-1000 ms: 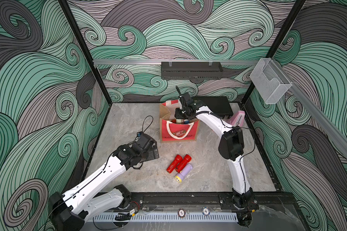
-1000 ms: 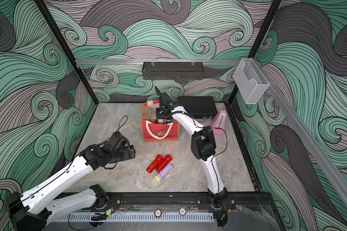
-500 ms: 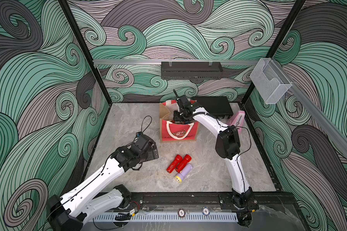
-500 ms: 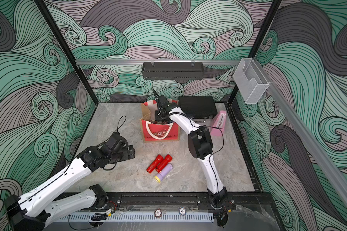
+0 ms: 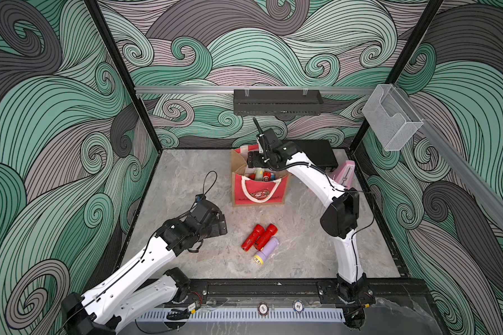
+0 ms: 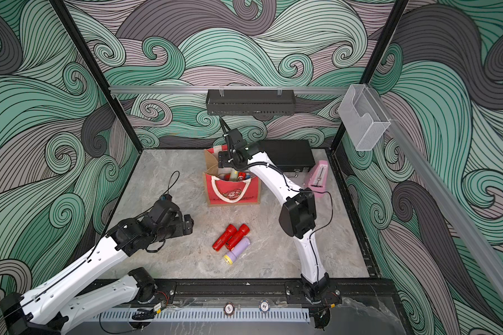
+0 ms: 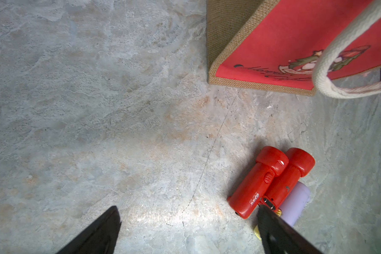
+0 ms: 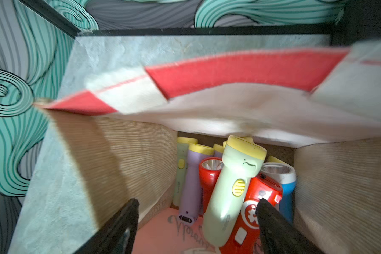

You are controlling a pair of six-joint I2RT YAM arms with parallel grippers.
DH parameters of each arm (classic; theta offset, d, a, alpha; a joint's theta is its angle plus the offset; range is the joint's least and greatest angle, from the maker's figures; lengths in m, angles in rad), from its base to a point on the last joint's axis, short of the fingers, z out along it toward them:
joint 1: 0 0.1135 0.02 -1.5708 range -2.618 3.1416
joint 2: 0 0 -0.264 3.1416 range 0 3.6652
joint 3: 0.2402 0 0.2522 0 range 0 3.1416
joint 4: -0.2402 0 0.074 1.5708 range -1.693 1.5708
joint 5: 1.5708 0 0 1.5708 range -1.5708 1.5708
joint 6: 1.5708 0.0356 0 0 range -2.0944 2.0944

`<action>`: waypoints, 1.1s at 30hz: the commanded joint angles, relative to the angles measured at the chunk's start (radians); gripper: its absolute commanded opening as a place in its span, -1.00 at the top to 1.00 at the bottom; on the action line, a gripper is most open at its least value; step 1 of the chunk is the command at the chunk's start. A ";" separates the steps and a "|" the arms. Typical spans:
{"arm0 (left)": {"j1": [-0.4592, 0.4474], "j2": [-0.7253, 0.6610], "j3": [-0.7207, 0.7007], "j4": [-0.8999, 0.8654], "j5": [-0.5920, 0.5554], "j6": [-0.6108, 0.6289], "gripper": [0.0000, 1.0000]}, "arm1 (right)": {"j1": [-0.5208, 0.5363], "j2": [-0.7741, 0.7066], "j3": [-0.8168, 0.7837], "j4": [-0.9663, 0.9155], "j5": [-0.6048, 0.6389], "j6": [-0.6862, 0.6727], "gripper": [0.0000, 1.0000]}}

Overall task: Put the flashlights into the tote bags
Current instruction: Place the flashlight in the canvas bag, then pick up the flashlight from the center of the board.

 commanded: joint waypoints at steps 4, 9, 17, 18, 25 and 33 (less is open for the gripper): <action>-0.007 0.015 -0.040 0.123 0.118 0.091 -0.96 | 0.052 -0.122 0.047 -0.116 0.153 0.043 -0.74; -0.008 0.042 -0.085 0.225 0.248 0.119 -0.92 | 0.142 -0.224 -0.001 -0.193 0.281 0.109 -0.82; -0.029 0.115 -0.130 0.318 0.330 0.156 -0.86 | 0.268 -0.379 -0.182 -0.250 0.366 0.240 -0.85; -0.035 0.126 -0.125 0.314 0.331 0.161 -0.85 | 0.268 -0.406 -0.224 -0.251 0.368 0.259 -0.86; -0.088 0.201 -0.131 0.357 0.342 0.182 -0.79 | 0.251 -0.591 -0.476 -0.217 0.352 0.275 -0.99; -0.172 0.396 -0.027 0.325 0.277 0.180 -0.77 | 0.170 -0.843 -0.732 -0.179 0.239 0.182 -0.99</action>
